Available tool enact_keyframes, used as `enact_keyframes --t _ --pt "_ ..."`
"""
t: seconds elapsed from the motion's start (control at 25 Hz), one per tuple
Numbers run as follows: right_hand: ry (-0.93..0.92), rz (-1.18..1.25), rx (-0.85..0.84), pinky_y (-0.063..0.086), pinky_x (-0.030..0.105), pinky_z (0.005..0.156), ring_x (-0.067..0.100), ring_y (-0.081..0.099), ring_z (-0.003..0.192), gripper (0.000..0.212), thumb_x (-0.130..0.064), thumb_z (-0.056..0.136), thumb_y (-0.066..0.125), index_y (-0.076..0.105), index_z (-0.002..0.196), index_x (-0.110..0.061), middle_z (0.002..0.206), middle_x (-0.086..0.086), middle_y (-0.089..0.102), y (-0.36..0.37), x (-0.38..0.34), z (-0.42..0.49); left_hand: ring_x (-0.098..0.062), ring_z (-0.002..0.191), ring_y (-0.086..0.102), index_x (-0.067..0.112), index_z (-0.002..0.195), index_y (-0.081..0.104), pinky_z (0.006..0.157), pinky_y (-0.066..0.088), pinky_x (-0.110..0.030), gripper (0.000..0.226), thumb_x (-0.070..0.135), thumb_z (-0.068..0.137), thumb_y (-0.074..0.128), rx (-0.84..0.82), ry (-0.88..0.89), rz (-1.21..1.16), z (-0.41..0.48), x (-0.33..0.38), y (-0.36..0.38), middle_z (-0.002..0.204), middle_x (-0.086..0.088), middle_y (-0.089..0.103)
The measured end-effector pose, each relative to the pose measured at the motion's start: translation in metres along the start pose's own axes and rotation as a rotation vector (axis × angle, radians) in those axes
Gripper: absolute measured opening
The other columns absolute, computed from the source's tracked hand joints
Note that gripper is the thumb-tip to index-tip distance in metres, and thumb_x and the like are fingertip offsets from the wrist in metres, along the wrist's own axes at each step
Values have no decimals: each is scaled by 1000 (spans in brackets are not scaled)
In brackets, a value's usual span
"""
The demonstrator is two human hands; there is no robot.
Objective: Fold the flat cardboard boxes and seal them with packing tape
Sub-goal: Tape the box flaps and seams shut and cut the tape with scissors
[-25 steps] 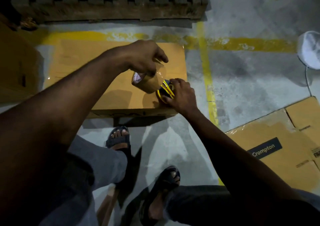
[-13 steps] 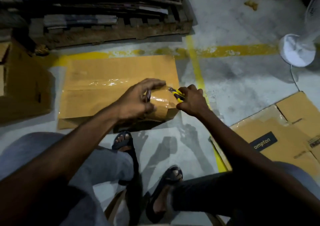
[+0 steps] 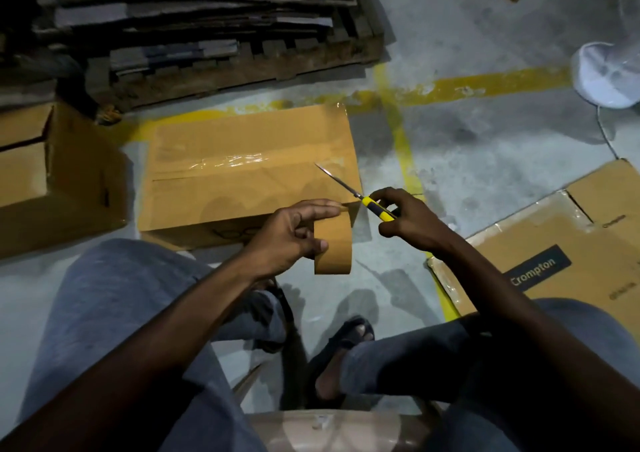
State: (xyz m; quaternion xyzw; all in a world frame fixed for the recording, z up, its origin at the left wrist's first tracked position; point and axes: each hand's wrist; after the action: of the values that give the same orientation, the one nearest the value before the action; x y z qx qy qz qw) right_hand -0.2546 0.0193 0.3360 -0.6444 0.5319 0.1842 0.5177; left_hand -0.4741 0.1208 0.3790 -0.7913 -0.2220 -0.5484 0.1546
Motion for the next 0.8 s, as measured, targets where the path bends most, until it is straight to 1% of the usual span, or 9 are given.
enact_keyframes --t 0.08,0.2,0.28,0.32,0.36,0.44,0.52,0.68,0.8 --pt "-36 104 -82 45 33 69 15 54 80 49 -16 61 61 56 109 -24 99 -5 57 5 -1 2 -21 92 52 18 116 63 64 49 -18 54 -21 79 59 -16 -3 -77 6 -1 5 136 6 53" --pt "-80 271 -174 46 24 56 8 58 64 42 5 76 58 43 115 -3 87 8 54 18 -7 9 -22 92 54 18 117 63 64 52 -24 52 -6 71 63 -41 -77 -256 13 0 13 141 4 52" --pt "-104 320 -99 53 36 62 20 64 74 36 11 79 57 45 110 -2 92 20 57 26 -3 21 -21 100 56 18 117 64 68 53 -27 52 -2 69 62 -36 -87 -294 19 2 15 142 3 51" --pt "-115 325 -59 55 47 72 30 64 85 32 11 80 58 50 108 -2 98 22 60 28 -1 28 -19 103 57 18 117 64 69 53 -27 52 -2 69 62 -29 -75 -299 22 3 14 142 3 50" --pt "-118 324 -39 53 50 77 34 64 92 27 9 81 60 55 105 -2 100 21 63 29 0 33 -17 105 58 18 117 64 70 53 -27 51 -2 69 62 -18 -56 -304 24 4 14 143 3 50" --pt "-111 353 -25 49 47 69 37 62 82 12 6 81 60 58 93 6 89 28 61 29 5 39 -11 106 59 17 117 64 74 53 -29 50 -2 71 63 7 -15 -313 28 5 13 141 6 51" --pt "-97 379 -1 41 43 61 33 54 70 6 10 80 57 52 82 10 77 34 52 31 4 39 -9 103 60 18 116 65 75 51 -32 49 -5 73 63 35 19 -310 31 5 14 136 12 54" --pt "-62 385 -28 48 38 56 37 60 66 9 8 87 56 55 89 17 82 39 56 36 7 40 -20 106 49 21 115 67 85 41 -35 52 -10 75 59 85 110 -239 45 0 14 140 6 52" --pt "-33 404 -52 50 47 59 50 61 73 11 6 89 56 57 93 17 87 40 59 35 4 41 -10 119 52 24 117 64 89 40 -35 57 -16 77 57 104 146 -171 49 1 13 143 2 49"
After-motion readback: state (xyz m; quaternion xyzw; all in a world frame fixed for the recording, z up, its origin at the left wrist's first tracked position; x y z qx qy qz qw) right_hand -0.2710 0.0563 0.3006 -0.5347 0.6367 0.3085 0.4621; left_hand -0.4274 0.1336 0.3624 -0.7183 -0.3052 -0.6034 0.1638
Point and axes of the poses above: each hand's wrist, its own z-axis towards the middle knuckle, its own y-axis out of the palm, x = y × z
